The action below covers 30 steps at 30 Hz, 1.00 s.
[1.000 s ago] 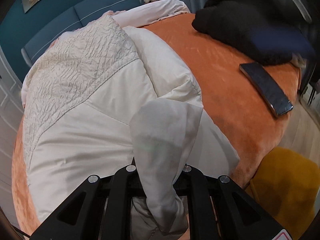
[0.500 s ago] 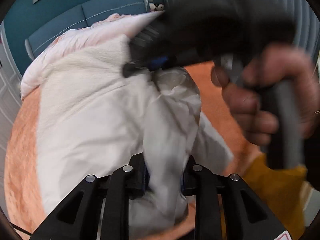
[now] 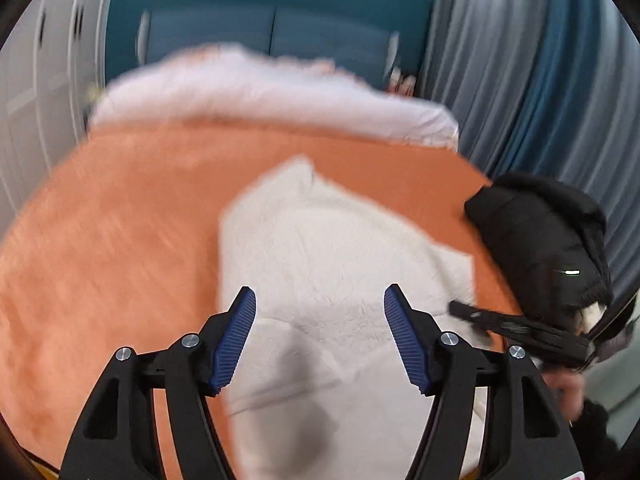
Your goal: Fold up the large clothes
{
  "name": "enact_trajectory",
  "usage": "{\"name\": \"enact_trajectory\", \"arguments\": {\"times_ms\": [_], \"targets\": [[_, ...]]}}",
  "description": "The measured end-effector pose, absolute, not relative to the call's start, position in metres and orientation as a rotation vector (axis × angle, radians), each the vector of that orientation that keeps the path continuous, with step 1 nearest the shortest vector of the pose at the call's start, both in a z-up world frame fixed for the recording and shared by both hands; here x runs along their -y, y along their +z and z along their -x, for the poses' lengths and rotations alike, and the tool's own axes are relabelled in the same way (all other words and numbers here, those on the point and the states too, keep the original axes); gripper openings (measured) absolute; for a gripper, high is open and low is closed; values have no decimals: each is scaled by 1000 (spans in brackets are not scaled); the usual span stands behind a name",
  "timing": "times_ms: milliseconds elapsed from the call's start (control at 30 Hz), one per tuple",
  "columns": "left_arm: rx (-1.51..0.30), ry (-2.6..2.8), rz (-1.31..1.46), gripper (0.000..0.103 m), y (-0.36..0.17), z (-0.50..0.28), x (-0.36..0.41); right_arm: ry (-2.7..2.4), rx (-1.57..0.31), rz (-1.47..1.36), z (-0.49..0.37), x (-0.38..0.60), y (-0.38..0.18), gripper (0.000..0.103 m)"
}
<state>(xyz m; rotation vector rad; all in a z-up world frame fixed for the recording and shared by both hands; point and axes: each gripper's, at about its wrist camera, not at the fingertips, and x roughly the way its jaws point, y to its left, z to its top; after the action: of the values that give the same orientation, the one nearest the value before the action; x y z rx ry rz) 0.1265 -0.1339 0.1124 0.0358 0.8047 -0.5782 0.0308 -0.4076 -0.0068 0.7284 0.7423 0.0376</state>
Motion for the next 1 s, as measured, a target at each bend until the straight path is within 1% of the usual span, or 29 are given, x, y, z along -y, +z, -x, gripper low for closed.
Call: {"name": "enact_trajectory", "arguments": {"times_ms": [67, 133, 267, 333, 433, 533, 567, 600, 667, 800, 1000], "targets": [[-871, -565, -70, 63, 86, -139, 155, 27, -735, -671, -27, 398, 11, 13], [-857, -520, -113, 64, 69, -139, 165, -16, -733, -610, -23, 388, 28, 13], [-836, -485, -123, 64, 59, -135, 172, -161, -680, -421, -7, 358, 74, 13], [-838, -480, -123, 64, 58, -138, 174, -154, -653, -393, -5, 353, 85, 13], [-831, -470, -136, 64, 54, -138, 181, -131, -660, -378, -29, 344, 91, 13], [-826, -458, -150, 65, 51, -138, 185, -187, -712, -413, -65, 355, 70, 11], [-826, -454, -152, 65, 50, -136, 186, -209, -735, -428, -75, 361, 58, 9], [-828, -451, -154, 65, 49, -137, 187, -228, -756, -441, -82, 366, 45, 2], [-833, -451, -156, 65, 45, -140, 188, -207, -786, -515, -90, 378, 13, 0], [-823, -444, -174, 66, 38, -140, 194, -170, -773, -615, -82, 387, -19, 0], [-786, -428, -199, 67, 27, -137, 200, -159, -754, -652, -79, 387, -42, 0]]}}
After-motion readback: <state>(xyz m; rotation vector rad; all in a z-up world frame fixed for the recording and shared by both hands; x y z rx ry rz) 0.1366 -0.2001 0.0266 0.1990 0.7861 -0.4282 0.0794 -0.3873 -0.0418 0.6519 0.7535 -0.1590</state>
